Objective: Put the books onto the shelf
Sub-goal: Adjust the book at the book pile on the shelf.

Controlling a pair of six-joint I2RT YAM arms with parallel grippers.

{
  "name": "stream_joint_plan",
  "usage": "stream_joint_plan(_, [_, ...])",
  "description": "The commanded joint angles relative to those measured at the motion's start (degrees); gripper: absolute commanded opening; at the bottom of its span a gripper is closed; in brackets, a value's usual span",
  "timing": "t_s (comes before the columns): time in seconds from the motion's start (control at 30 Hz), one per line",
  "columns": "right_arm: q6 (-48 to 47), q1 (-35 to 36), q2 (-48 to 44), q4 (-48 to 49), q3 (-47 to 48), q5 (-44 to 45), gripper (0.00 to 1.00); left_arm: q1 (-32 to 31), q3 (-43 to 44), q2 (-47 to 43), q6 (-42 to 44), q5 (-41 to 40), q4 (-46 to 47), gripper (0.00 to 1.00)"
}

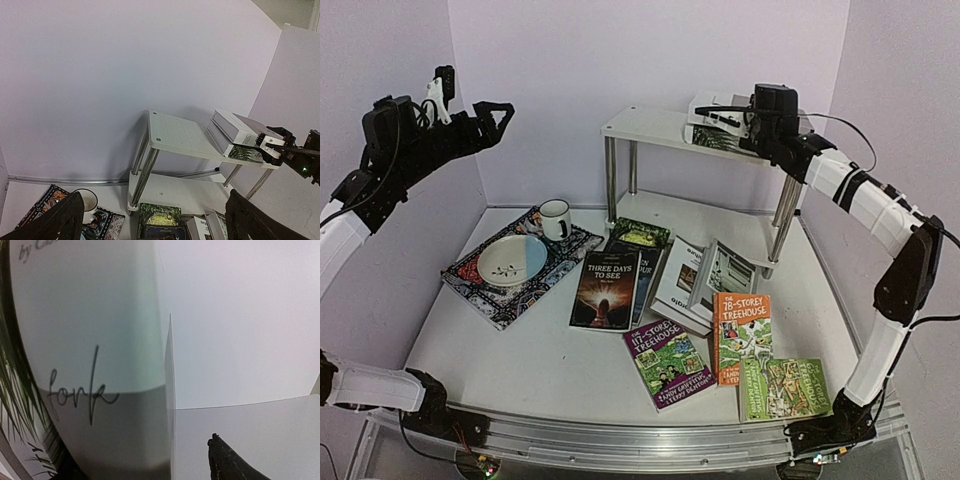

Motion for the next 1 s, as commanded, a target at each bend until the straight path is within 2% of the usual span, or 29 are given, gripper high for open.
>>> stream_joint_plan(0.0, [1.6,0.5,-2.3,-0.3,0.8,0.4,0.71,0.0,0.5,-0.1,-0.1,0.3,1.6,1.00])
stream_joint_plan(0.57, [1.0,2.5,-1.6,-2.3,3.1,3.1,0.73,0.0,-0.5,-0.8,0.2,0.0,1.6,1.00])
stream_joint_plan(0.8, [2.4,2.6,-2.1,-5.1,3.6,4.1,0.97,-0.1,-0.6,-1.1,0.0,0.0,1.6,1.00])
stream_joint_plan(0.97, [3.2,2.6,-3.1,-6.3,3.4,4.1,0.98,0.0,-0.5,-0.9,-0.1,0.2,1.6,1.00])
